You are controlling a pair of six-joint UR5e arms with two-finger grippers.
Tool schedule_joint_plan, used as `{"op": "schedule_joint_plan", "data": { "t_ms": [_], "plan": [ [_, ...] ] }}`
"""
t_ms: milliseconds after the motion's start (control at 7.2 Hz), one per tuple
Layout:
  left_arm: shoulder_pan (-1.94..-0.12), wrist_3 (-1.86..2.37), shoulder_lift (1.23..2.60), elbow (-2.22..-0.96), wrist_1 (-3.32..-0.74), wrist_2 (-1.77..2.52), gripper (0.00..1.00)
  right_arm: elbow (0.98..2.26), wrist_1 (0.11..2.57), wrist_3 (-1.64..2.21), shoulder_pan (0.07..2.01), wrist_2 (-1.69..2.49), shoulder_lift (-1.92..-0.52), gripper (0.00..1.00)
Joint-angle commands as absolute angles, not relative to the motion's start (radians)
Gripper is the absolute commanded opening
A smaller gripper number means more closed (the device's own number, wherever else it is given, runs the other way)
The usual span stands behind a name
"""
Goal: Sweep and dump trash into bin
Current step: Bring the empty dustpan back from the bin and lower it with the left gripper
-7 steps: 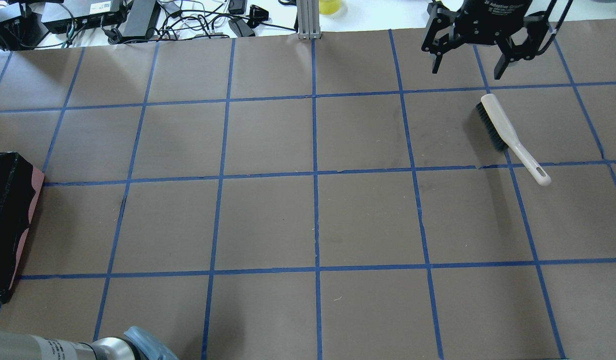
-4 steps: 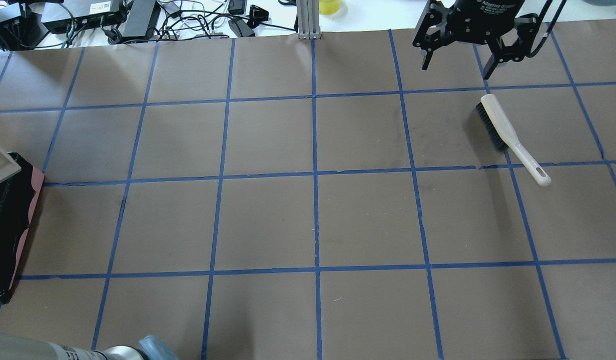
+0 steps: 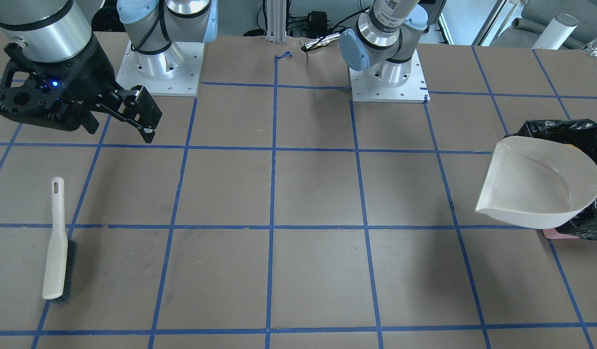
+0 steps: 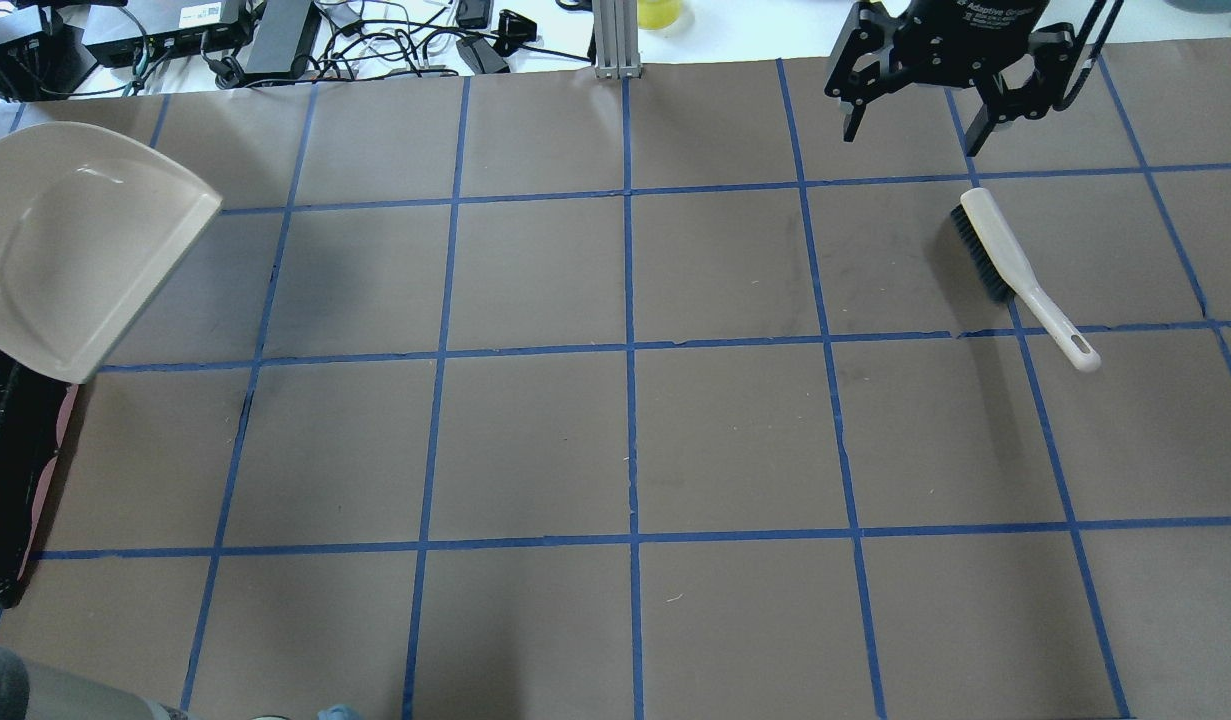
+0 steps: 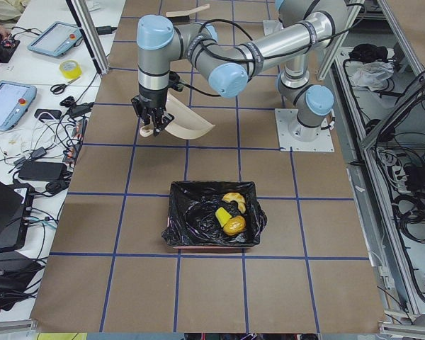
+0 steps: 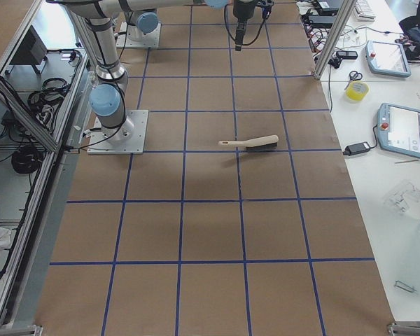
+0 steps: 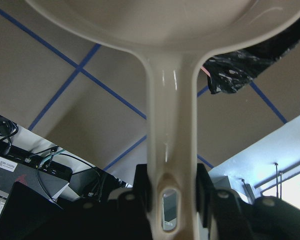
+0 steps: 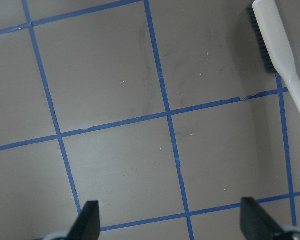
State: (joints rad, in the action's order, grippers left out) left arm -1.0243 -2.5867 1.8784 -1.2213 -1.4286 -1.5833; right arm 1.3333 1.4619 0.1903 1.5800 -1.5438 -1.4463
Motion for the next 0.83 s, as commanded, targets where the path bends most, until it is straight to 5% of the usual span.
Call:
{"op": "schedule_joint_plan", "data": {
  "t_ms": [0,694],
  "plan": [
    [-1.165,-2.258,1.934,-1.218,-1.483,-1.518,0.00,1.335,1.474,0.085,1.580,-1.554,-1.440,0.98],
    [-1.333,-1.919,2.138,-1.210,-1.369,-1.532,0.00,1.348,1.471,0.084,1.580,-1.557,-1.447,0.99]
  ]
}}
